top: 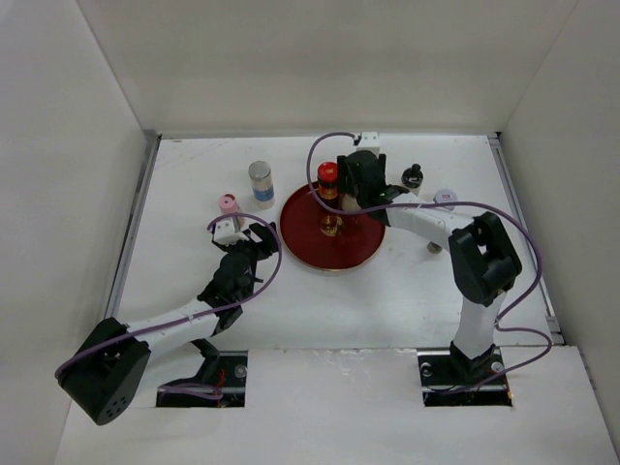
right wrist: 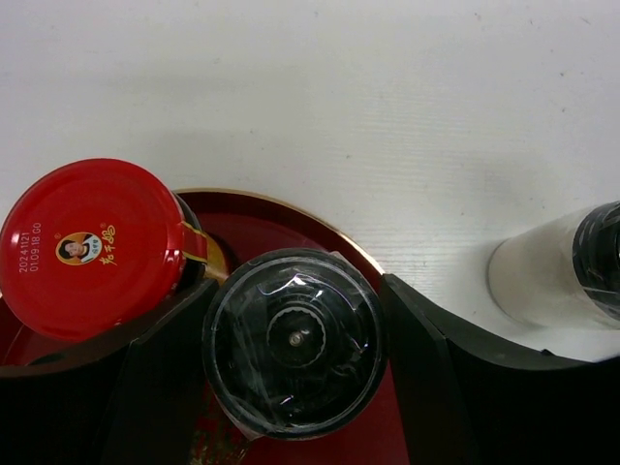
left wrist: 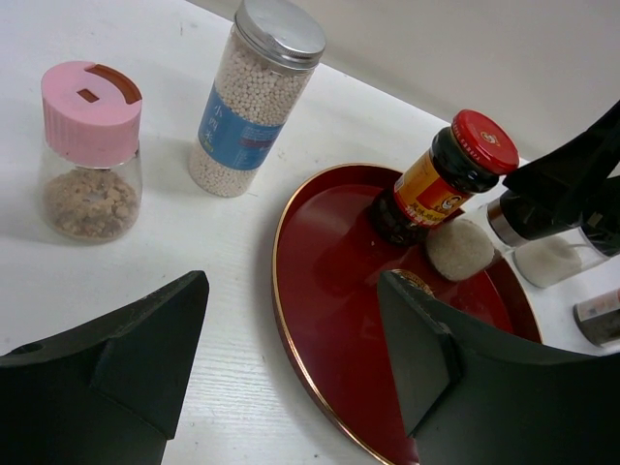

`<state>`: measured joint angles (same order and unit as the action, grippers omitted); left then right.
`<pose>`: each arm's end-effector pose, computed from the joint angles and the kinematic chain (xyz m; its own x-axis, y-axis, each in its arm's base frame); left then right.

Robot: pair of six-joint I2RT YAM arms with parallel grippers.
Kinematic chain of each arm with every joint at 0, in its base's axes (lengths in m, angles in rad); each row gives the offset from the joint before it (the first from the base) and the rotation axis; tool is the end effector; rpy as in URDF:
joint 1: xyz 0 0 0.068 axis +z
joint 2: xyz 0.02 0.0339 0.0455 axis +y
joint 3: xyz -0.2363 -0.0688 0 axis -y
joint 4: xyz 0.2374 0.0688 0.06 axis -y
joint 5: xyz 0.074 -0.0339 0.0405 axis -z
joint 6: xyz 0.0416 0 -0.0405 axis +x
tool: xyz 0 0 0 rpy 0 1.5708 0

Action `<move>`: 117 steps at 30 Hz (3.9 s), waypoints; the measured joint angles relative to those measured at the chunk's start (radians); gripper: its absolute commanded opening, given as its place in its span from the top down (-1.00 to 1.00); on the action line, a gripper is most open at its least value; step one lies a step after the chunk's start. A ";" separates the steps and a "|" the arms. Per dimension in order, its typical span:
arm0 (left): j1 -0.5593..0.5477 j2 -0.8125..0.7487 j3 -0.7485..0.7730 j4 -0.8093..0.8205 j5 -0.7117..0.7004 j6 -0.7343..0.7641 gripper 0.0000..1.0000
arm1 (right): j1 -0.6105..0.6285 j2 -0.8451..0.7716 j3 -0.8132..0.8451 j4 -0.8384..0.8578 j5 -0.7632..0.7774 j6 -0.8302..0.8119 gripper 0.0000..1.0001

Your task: Organize the condiment bottles

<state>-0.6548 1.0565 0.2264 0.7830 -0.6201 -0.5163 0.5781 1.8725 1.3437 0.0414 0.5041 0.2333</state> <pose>0.1860 -0.1124 0.1794 -0.0499 -0.4682 -0.8822 0.0122 0.8829 -0.4693 0.3653 0.2143 0.2194 -0.4096 -0.0255 -0.9119 -0.0271 0.9995 -0.0158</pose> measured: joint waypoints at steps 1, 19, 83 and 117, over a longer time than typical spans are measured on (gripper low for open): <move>0.000 0.000 0.000 0.000 0.000 0.000 -0.38 | 0.000 0.000 0.000 0.003 0.001 -0.002 -0.62; 0.000 0.000 0.000 0.000 0.000 -0.001 -0.38 | -0.165 -0.286 -0.146 0.051 -0.014 0.010 -1.00; 0.000 0.008 0.000 0.007 0.000 -0.001 -0.38 | 0.108 -0.238 -0.296 0.001 -0.092 0.092 0.00; -0.007 -0.002 0.000 0.010 0.000 -0.009 -0.38 | -0.429 -0.378 -0.438 -0.036 0.064 0.137 -1.00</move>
<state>-0.6617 1.0550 0.2264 0.7933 -0.6201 -0.5251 0.1490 1.4940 0.9062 0.0051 0.5678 0.3706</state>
